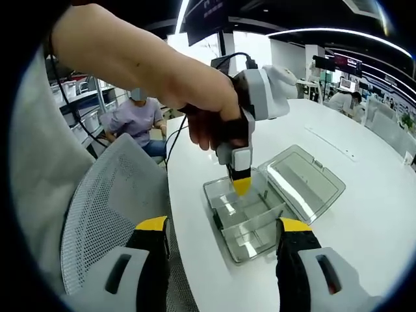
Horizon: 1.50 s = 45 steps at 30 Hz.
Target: Insert the divider into the dual guide fixture by aligning both edges with the guide slots and pushing it downward to the bottom, including one-sided entry, uneven engagement, binding, and posture correction.
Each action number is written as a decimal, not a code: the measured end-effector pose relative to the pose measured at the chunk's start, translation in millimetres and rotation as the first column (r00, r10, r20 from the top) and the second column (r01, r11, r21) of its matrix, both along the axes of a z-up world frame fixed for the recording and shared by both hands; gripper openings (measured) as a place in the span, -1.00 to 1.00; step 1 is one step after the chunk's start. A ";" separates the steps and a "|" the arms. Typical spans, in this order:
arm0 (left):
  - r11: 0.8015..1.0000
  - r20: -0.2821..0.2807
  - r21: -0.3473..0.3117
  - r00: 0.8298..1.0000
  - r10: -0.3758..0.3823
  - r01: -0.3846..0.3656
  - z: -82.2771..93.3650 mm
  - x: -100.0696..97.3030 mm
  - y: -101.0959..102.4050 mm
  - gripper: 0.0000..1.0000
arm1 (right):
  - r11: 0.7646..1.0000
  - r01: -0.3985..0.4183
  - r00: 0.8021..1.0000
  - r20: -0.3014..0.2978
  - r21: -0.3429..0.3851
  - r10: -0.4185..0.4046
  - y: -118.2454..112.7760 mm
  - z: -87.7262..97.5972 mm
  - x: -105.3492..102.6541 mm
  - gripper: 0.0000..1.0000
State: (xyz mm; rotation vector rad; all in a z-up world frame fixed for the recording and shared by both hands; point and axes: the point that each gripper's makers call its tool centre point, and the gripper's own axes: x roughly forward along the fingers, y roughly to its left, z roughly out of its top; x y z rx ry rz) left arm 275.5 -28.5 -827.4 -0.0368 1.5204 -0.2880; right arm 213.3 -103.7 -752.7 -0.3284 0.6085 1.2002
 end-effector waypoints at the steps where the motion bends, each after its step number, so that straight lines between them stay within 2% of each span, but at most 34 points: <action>1: 1.000 0.000 -0.001 1.000 -0.003 0.003 -0.1 0.1 -0.4 -0.98 | 1.000 -0.001 1.000 -0.001 -0.001 0.001 -0.5 -0.3 -0.2 0.26; 15: 1.000 -0.009 0.010 1.000 -0.002 0.002 -0.1 0.2 -0.4 -0.98 | 1.000 0.002 1.000 -0.001 -0.002 -0.002 -1.8 0.2 0.2 0.26; 23: 0.999 -0.026 0.029 0.999 -0.022 0.022 1.2 0.7 -7.1 -0.98 | 1.000 0.004 1.000 0.000 -0.001 -0.004 -3.3 0.9 0.9 0.26; 31: 0.997 -0.021 0.053 0.998 -0.056 0.057 -0.5 0.5 -3.0 -0.98 | 1.000 0.008 1.000 -0.004 0.000 -0.008 -4.5 0.1 0.3 0.26; 45: 0.997 -0.021 0.048 0.998 -0.055 0.056 -2.2 0.5 -6.8 -0.98 | 1.000 0.011 1.000 -0.008 0.002 -0.011 -4.3 -0.6 0.1 0.26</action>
